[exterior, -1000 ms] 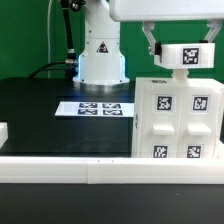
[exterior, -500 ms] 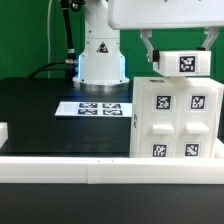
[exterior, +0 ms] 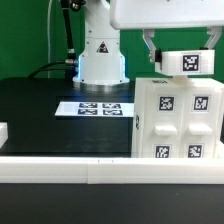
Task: Assemble cabinet
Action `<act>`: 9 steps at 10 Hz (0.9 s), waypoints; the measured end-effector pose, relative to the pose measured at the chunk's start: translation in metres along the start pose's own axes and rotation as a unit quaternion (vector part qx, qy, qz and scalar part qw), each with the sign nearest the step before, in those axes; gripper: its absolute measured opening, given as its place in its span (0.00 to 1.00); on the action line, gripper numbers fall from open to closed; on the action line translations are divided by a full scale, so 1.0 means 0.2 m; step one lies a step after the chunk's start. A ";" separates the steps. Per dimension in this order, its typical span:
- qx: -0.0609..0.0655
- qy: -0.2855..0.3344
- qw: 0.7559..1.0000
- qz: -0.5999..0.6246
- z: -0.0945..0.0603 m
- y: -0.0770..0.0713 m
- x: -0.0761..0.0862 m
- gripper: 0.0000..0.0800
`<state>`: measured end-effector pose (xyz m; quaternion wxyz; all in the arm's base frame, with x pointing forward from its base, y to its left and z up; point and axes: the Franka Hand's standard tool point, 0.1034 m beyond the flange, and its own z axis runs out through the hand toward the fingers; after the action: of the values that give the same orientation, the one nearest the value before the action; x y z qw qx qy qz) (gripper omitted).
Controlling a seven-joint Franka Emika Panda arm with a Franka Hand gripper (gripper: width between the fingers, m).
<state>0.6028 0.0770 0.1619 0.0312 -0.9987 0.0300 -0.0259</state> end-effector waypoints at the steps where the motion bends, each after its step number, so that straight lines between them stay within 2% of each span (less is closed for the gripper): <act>1: 0.000 0.000 1.000 0.000 0.00 0.00 0.00 0.70; 6: 0.000 0.000 1.000 0.007 0.00 0.00 0.00 0.70; 9: 0.001 0.000 0.996 0.088 0.00 0.00 0.00 0.70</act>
Offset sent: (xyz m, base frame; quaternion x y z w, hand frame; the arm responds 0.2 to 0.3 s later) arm 0.0000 0.0000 0.0000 0.0000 0.0000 0.0000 1.0000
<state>0.6026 0.0779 0.1618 0.0344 -0.9922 0.1178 -0.0228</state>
